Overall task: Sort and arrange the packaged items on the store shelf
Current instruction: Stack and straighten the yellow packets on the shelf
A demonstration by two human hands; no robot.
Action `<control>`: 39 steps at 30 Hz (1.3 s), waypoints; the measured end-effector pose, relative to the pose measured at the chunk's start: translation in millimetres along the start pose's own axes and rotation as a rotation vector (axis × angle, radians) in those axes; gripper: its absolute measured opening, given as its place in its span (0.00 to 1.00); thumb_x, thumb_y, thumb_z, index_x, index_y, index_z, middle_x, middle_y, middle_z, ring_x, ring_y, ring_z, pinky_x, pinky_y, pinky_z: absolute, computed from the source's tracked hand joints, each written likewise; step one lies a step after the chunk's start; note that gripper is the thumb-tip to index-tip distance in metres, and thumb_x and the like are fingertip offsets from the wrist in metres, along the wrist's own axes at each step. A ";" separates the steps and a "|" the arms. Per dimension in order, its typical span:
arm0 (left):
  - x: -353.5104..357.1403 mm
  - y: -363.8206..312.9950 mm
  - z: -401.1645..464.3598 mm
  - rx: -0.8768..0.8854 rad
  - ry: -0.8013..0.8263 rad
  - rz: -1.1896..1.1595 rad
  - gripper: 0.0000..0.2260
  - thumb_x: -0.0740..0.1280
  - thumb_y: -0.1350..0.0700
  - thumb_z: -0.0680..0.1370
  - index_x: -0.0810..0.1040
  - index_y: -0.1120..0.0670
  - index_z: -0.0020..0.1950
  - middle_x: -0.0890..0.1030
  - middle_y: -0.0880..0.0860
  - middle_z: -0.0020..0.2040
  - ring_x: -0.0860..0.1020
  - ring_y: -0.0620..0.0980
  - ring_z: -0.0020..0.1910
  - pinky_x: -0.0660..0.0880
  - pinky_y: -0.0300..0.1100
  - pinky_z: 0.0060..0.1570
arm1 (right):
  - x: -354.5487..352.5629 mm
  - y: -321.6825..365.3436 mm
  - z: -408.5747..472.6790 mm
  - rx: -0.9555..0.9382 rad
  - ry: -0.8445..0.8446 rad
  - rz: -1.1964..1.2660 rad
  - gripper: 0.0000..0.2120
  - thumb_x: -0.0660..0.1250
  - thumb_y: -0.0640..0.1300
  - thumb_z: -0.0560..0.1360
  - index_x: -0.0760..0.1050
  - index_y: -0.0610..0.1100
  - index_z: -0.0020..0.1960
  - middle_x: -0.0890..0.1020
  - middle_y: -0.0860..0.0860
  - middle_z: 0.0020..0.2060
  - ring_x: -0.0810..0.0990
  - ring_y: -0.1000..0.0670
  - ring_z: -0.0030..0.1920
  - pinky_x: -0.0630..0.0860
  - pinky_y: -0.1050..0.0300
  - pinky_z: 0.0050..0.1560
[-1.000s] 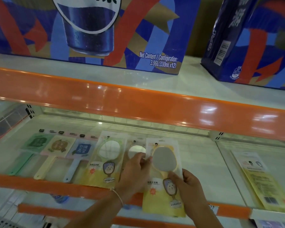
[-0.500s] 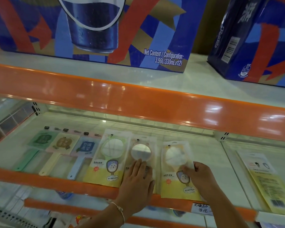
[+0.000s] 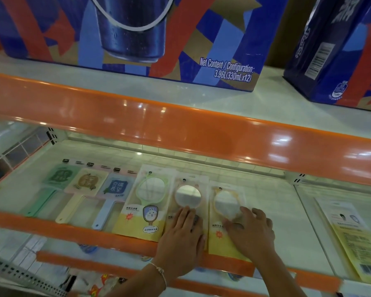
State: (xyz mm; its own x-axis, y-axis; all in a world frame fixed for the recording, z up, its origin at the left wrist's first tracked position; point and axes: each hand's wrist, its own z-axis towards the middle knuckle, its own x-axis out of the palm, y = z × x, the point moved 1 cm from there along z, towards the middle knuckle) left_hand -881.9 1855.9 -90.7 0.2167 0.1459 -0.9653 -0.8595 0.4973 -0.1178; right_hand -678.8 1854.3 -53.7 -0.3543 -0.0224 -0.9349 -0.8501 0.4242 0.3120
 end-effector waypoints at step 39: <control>-7.7 -20.8 15.6 -0.004 -0.172 -0.206 0.16 0.58 0.48 0.79 0.79 0.54 0.57 0.78 0.55 0.62 0.73 0.55 0.66 0.67 0.51 0.69 | -16.7 -63.2 -10.7 -0.086 -0.171 0.144 0.23 0.67 0.56 0.76 0.76 0.44 0.66 0.74 0.44 0.68 0.67 0.43 0.71 0.62 0.49 0.72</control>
State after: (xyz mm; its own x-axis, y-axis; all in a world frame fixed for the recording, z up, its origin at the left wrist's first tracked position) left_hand -858.5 1857.7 -77.2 0.4625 0.1856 -0.8670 -0.7908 0.5285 -0.3087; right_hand -623.4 1818.2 -56.0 -0.4089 0.1898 -0.8926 -0.8284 0.3331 0.4503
